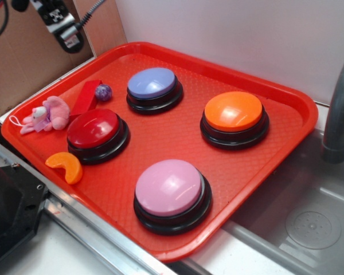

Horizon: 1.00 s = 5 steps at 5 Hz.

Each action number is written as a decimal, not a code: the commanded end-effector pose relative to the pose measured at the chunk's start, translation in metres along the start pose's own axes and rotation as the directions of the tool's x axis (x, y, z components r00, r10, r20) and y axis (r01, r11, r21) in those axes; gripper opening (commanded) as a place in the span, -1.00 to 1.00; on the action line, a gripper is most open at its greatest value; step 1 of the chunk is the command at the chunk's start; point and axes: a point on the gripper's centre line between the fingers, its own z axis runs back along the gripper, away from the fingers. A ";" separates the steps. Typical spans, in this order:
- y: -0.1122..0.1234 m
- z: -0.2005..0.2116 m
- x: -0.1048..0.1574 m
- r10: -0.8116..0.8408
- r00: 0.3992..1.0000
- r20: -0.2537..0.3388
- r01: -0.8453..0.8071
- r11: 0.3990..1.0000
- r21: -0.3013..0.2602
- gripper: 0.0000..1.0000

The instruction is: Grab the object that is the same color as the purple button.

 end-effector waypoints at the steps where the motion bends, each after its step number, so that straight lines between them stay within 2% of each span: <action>1: 0.027 -0.034 0.017 -0.132 0.990 0.044 0.130 0.991 0.037 1.00; 2: 0.035 -0.047 0.018 -0.196 0.979 0.053 0.193 0.980 0.047 1.00; 3: 0.042 -0.063 0.019 -0.234 0.971 0.055 0.235 0.972 -0.005 1.00; 4: 0.049 -0.074 0.016 -0.267 0.962 0.058 0.268 0.963 -0.029 1.00; 5: 0.054 -0.087 0.013 -0.287 0.958 0.022 0.287 0.958 -0.005 1.00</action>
